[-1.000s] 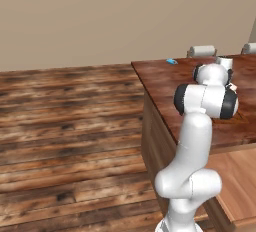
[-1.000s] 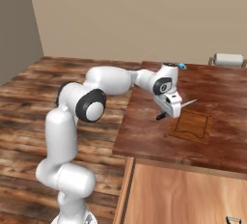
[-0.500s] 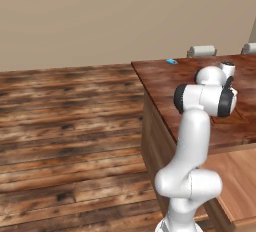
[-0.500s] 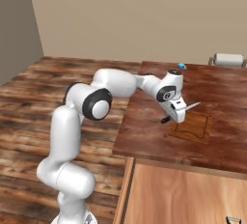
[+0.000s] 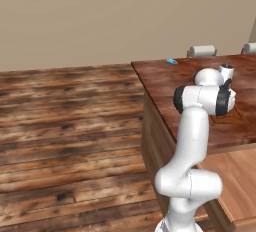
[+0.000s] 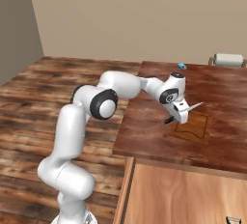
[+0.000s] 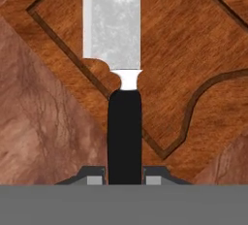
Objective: Open the drawer on the right and place the cutting tools on the cutting board.
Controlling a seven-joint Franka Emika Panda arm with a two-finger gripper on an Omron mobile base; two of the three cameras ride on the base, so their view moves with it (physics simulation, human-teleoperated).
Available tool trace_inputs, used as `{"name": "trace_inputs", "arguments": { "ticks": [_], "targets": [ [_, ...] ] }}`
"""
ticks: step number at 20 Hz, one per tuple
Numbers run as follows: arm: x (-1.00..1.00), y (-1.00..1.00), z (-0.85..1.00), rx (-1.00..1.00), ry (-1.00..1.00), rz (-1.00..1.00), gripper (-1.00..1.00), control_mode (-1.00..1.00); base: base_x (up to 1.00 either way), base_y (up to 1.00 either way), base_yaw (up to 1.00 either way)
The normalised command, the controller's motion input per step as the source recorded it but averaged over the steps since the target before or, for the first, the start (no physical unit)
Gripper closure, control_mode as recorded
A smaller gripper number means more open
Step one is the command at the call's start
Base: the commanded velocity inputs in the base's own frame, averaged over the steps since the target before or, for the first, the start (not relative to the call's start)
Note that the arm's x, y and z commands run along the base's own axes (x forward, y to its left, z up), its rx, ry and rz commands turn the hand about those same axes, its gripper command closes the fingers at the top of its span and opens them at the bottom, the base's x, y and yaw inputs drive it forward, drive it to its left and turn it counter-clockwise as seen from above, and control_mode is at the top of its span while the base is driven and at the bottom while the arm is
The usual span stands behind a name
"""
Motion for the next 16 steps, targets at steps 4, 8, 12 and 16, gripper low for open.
{"name": "trace_inputs", "arguments": {
  "ticks": [4, 8, 12, 16],
  "targets": [
    [0.33, -0.23, -0.01, 0.00, 0.00, 0.00, 1.00, -1.00, 0.00, 0.00, 0.00],
    [0.35, -0.25, -0.06, 0.00, 0.00, 0.00, 1.00, -1.00, 0.00, 0.00, 0.00],
    [0.26, -0.29, -0.16, 0.00, 0.00, 0.00, 1.00, -1.00, 0.00, 0.00, 0.00],
    [0.18, -0.33, -0.20, 0.00, 0.00, 0.00, 1.00, -1.00, 0.00, 0.00, 0.00]
  ]
}}
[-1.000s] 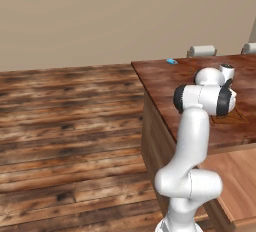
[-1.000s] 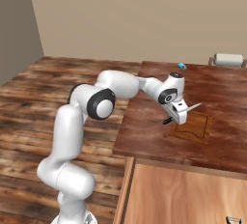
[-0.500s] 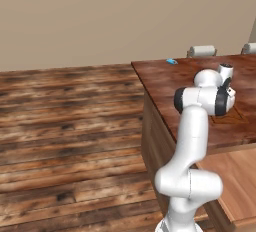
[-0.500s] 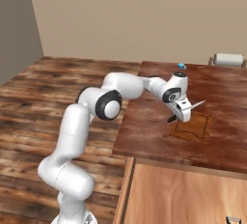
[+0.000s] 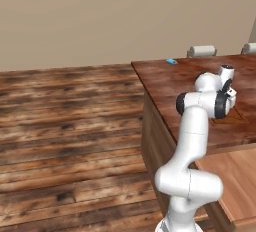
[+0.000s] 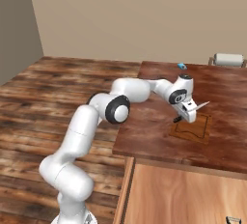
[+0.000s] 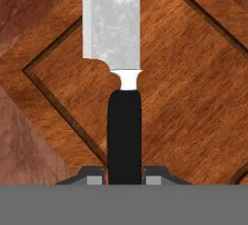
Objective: Open the drawer on the right and place the cutting tools on the cutting board.
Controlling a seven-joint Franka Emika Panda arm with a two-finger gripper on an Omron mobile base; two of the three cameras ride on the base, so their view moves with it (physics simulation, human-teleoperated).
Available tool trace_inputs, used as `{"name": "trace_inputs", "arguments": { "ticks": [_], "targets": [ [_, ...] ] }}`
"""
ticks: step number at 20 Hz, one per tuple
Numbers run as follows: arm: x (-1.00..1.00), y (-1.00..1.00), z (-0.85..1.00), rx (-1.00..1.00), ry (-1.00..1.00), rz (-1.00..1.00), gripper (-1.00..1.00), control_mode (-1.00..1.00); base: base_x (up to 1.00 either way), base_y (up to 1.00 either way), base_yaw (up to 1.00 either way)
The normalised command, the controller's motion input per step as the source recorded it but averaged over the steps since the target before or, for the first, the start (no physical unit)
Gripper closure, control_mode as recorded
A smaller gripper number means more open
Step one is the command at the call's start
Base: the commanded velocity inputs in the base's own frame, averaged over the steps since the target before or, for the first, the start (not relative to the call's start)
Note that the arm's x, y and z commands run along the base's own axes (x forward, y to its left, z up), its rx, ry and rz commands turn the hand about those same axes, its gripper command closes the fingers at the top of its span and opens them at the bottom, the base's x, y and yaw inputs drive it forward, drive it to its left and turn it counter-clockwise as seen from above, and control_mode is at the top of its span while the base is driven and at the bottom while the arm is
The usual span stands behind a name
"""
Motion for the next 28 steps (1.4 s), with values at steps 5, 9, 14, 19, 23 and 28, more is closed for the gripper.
{"name": "trace_inputs", "arguments": {
  "ticks": [5, 9, 14, 19, 23, 28],
  "targets": [
    [0.13, -0.29, -0.25, 0.00, 0.00, 0.00, 1.00, -1.00, 0.00, 0.00, 0.00],
    [0.19, -0.13, -0.21, 0.00, 0.00, 0.00, 1.00, -1.00, 0.00, 0.00, 0.00],
    [0.19, 0.00, -0.15, 0.00, 0.00, 0.00, 1.00, -1.00, 0.00, 0.00, 0.00],
    [0.00, 0.00, -0.12, 0.00, 0.00, 0.00, -1.00, -1.00, 0.00, 0.00, 0.00],
    [-0.25, 0.00, -0.03, 0.00, 0.00, 0.00, -1.00, -1.00, 0.00, 0.00, 0.00],
    [-0.42, 0.00, 0.13, 0.00, -0.02, 0.00, -1.00, -1.00, 0.00, 0.00, 0.00]
  ]
}}
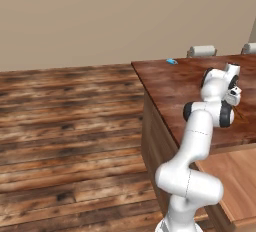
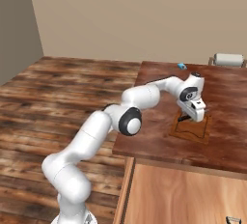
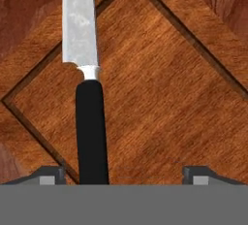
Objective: Open the drawer on the right and place the cutting tools on the cutting board.
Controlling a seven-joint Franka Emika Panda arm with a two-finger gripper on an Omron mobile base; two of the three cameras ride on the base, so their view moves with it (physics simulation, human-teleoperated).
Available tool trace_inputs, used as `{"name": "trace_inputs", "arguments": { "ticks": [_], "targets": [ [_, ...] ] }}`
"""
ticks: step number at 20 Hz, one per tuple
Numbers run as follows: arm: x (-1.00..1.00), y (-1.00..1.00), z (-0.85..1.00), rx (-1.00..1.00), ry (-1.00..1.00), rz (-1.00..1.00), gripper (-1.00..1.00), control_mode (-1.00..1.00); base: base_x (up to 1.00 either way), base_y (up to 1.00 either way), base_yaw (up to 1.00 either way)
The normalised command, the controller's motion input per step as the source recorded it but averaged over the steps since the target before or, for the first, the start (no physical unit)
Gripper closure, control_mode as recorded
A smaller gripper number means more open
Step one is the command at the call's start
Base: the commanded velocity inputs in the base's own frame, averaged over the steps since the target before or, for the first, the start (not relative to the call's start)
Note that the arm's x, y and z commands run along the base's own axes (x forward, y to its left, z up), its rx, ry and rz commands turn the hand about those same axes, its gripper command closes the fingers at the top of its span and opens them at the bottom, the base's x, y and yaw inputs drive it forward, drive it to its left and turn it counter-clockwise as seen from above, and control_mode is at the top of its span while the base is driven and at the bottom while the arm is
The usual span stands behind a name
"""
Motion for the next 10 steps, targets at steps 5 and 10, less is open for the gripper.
{"name": "trace_inputs", "arguments": {
  "ticks": [5, 10],
  "targets": [
    [-0.77, 0.00, 0.75, 0.00, -0.13, 0.00, -1.00, -1.00, 0.00, 0.00, 0.00],
    [-1.00, 0.00, 0.71, 0.00, -0.09, 0.00, -1.00, -1.00, 0.00, 0.00, 0.00]
  ]
}}
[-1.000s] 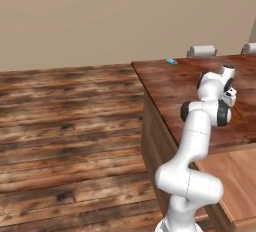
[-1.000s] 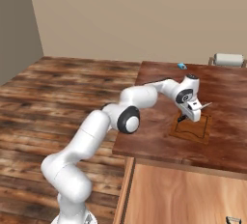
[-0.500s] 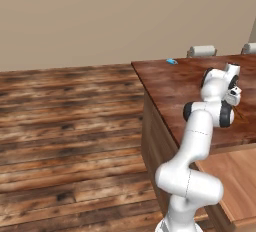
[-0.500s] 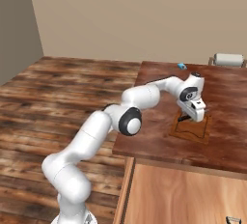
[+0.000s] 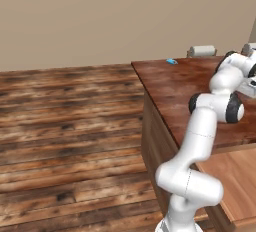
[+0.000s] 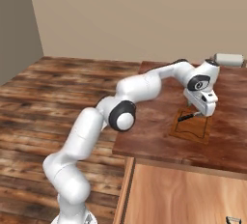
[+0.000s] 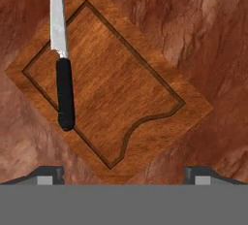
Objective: Open the drawer on the right and place the cutting tools on the cutting board.
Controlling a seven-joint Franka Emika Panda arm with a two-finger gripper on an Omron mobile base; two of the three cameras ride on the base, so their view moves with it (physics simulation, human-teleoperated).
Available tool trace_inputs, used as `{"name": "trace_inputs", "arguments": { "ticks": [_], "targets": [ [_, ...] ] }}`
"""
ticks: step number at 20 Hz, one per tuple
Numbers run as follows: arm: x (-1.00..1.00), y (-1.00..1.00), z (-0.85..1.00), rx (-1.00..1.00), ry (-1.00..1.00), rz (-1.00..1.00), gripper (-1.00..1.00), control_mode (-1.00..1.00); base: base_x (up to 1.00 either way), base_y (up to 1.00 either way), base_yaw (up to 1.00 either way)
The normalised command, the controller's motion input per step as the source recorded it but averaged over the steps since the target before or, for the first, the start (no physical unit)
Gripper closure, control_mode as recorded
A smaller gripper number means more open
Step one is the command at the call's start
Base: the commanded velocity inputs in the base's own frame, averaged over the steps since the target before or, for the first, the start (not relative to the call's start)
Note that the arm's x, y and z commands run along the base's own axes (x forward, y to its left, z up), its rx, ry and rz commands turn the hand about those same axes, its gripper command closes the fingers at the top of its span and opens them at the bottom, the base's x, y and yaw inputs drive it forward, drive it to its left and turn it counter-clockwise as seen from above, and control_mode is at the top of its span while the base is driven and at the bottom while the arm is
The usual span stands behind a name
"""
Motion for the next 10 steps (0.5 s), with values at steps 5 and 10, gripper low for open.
{"name": "trace_inputs", "arguments": {
  "ticks": [5, 10],
  "targets": [
    [-1.00, 0.00, 0.32, -0.02, -0.03, 0.00, -1.00, -1.00, 0.00, 0.00, 0.00],
    [-1.00, 0.18, 0.00, -0.09, 0.00, 0.00, -1.00, -1.00, 0.00, 0.00, 0.00]
  ]
}}
